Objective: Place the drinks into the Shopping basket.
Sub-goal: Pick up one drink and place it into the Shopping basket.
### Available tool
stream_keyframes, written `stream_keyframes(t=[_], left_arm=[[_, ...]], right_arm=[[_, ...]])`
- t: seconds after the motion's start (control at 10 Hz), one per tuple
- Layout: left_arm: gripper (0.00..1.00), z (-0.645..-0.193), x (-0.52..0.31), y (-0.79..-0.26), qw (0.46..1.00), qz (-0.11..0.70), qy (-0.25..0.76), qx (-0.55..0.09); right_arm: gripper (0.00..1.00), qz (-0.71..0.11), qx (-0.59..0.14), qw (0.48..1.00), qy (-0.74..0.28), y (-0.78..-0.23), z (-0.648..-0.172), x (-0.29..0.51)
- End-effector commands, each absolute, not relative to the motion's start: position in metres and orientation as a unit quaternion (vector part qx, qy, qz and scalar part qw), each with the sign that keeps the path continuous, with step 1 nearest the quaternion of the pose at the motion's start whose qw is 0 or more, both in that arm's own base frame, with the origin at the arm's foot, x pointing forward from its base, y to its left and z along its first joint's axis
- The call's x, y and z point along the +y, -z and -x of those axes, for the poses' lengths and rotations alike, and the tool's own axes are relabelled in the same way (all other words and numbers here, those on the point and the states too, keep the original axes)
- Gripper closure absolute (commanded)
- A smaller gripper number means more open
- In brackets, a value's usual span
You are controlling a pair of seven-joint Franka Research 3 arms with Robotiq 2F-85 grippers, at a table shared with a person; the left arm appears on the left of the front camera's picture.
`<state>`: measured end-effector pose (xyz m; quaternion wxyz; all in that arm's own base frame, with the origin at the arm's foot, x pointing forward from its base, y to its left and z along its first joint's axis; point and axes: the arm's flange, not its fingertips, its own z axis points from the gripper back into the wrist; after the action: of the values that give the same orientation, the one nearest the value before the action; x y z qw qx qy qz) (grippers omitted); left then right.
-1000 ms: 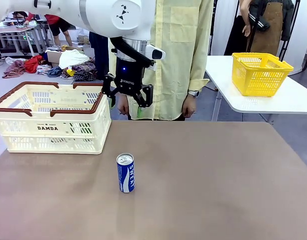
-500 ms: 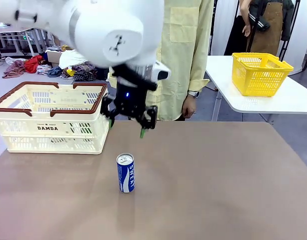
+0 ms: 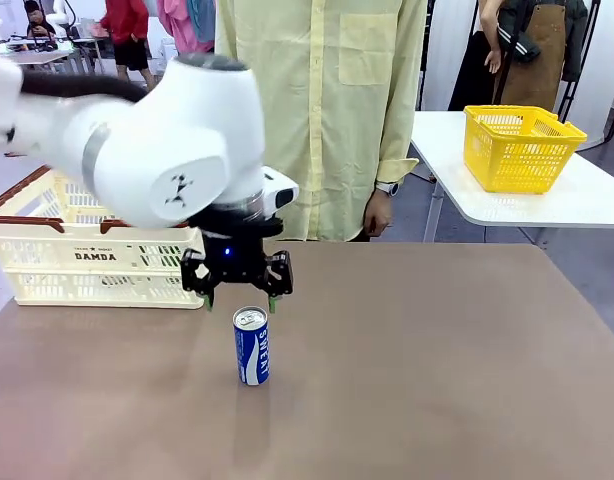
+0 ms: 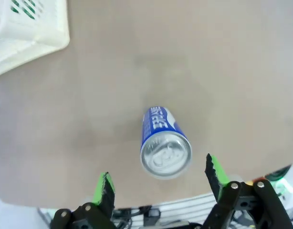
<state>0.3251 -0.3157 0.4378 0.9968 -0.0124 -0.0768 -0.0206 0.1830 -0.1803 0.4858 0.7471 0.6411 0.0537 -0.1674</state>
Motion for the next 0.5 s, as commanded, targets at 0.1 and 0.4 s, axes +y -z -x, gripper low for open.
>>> stream_keyframes(t=[0.1, 0.4], left_arm=[[0.00, -0.328, -0.301, -0.395, 0.996, 0.051, 0.012, -0.068], [0.00, -0.337, -0.314, -0.373, 0.997, 0.055, 0.034, -0.044]], right_arm=[[0.00, -0.647, 0.058, 0.740, 0.175, -0.493, -0.183, -0.180], [0.00, -0.647, 0.058, 0.740, 0.175, -0.493, -0.183, -0.180]])
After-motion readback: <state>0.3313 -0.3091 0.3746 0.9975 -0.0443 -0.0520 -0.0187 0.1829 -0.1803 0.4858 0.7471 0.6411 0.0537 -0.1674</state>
